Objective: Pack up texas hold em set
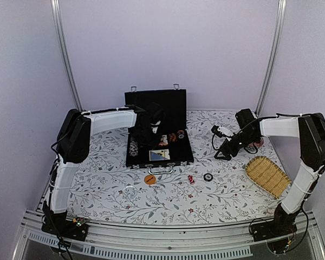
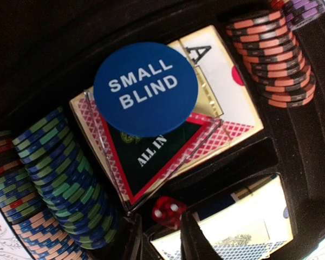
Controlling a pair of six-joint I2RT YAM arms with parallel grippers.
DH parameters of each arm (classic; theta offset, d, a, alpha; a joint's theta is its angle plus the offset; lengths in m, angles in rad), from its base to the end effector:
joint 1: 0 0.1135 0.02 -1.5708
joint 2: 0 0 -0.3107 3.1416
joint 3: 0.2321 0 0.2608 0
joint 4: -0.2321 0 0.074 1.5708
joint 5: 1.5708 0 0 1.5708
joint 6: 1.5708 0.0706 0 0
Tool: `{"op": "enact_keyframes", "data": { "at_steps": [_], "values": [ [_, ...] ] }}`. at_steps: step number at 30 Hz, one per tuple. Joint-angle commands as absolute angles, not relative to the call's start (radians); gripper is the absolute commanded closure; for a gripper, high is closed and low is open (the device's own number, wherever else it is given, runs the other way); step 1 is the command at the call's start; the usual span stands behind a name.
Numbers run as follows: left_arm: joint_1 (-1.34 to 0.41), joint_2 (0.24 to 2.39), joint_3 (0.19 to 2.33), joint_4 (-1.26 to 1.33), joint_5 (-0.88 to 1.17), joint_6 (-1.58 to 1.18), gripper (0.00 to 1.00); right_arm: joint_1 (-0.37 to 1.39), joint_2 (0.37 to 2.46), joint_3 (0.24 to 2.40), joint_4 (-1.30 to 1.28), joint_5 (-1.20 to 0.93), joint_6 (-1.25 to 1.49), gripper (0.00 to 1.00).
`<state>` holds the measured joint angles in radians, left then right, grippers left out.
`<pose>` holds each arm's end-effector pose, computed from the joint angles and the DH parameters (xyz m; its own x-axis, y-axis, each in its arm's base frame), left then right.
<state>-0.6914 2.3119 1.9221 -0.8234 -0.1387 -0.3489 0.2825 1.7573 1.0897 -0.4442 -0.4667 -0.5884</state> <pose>0.4204 -0.3353 0.1669 -0.8813 0.2899 -0.3732 0.3117 0.9502 0.0020 0.3511 0.1350 0.1859 -0.4718 -0.6531 -0.5924 -0.8442 0.5285 0.0896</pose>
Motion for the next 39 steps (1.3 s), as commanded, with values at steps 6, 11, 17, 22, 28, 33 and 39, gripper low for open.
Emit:
{"op": "enact_keyframes", "data": {
  "at_steps": [6,11,17,22,28,33,39],
  "values": [
    [-0.694,2.329,1.967,-0.838,-0.132,-0.341,0.72,0.282,1.778,1.12,-0.455,-0.492,-0.597,0.26],
    [-0.703,2.32,1.977,-0.839,-0.129,-0.332,0.73,0.283,1.779,1.121,-0.457,-0.494,-0.598,0.26],
    [-0.72,2.304,1.987,-0.832,-0.112,-0.314,0.73,0.282,1.779,1.124,-0.46,-0.495,-0.597,0.26],
    [-0.719,2.321,1.984,-0.787,-0.075,-0.285,0.84,0.282,1.779,1.124,-0.46,-0.497,-0.597,0.26],
    [-0.717,2.379,2.028,-0.81,-0.102,-0.277,0.91,0.283,1.773,1.123,-0.462,-0.495,-0.596,0.26],
    [-0.709,2.405,2.021,-0.825,-0.12,-0.276,0.91,0.284,1.778,1.124,-0.462,-0.496,-0.596,0.26],
    [-0.706,2.406,1.991,-0.839,-0.189,-0.28,0.91,0.282,1.779,1.124,-0.463,-0.498,-0.598,0.26]
  ]
}}
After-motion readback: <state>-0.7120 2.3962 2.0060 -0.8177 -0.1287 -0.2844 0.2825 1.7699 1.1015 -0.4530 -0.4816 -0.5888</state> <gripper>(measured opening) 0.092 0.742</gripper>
